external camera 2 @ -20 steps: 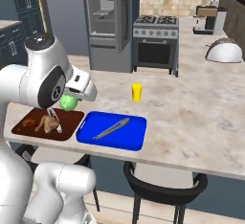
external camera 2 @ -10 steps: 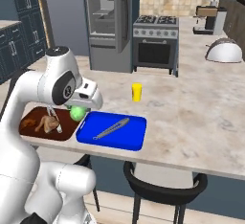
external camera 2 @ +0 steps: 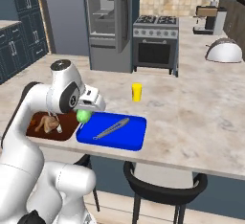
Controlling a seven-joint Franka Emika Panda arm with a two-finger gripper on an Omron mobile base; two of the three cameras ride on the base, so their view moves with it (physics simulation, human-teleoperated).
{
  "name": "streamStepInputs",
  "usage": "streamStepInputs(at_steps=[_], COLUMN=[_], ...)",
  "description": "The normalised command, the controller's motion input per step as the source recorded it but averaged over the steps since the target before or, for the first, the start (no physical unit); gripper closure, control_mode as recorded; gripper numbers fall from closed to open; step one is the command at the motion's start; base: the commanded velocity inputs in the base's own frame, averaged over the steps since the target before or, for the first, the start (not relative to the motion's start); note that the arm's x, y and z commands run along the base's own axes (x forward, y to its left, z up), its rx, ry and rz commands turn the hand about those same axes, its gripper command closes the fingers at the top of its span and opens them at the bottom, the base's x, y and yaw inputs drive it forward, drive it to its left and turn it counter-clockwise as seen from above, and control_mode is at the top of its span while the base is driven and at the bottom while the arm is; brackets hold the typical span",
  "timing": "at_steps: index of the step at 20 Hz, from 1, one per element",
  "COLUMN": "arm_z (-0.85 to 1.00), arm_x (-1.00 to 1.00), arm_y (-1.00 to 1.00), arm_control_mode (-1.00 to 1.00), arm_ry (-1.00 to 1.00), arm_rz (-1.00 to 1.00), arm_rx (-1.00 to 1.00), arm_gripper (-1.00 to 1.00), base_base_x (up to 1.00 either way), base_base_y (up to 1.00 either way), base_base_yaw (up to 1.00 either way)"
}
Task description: Gather the corn and avocado from the fridge and place them on a tray on the dining counter. Then gather the chicken drumsticks from the fridge and place them on the other tray.
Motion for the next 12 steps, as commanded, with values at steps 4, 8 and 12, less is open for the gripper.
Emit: streamStepInputs(at_steps=[4, 8, 12], arm_z=[-0.44, -0.41, -0.35], arm_x=[0.39, 0.35, 0.08], arm_y=[0.01, 0.12, 0.04], arm_control_mode=[-1.0, -1.0, -1.0], arm_ry=[-0.05, 0.0, 0.0], arm_rz=[0.0, 0.0, 0.0], arm_rx=[0.0, 0.0, 0.0], arm_gripper=[1.0, 1.0, 1.0], base_base_x=[0.0, 0.0, 0.0], base_base_y=[0.0, 0.0, 0.0], base_base_yaw=[0.0, 0.0, 0.0])
